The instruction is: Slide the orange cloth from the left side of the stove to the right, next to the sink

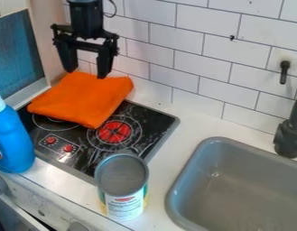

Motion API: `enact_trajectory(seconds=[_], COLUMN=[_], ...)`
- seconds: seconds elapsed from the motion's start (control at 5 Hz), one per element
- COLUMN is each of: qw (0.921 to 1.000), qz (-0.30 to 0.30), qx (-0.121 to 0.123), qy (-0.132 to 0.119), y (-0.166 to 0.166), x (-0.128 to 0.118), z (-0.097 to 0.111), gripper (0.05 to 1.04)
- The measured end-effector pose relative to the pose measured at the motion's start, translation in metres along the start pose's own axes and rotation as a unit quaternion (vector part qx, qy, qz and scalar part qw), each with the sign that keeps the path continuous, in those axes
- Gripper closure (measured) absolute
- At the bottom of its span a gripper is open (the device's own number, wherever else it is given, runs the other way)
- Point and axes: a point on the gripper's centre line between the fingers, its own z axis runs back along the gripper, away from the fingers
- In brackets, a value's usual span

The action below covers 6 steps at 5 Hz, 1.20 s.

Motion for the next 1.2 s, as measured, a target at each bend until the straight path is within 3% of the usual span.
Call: enact_trajectory(seconds=[0.2, 0.6, 0.8, 1.2], qw=[0.9999, 0.9995, 0.9989, 0.998], qz=[0.009, 0.029, 0.039, 0.03], qx=[0.002, -0.006, -0.015, -0.005], qy=[0.008, 0.01, 0.019, 0.055], y=[0.023, 0.051, 0.063, 0.071], x=[0.022, 0.043, 0.044, 0.045], z=[-0.019, -0.042, -0.057, -0.084], gripper=[0.083, 0.083, 0.083, 0.083])
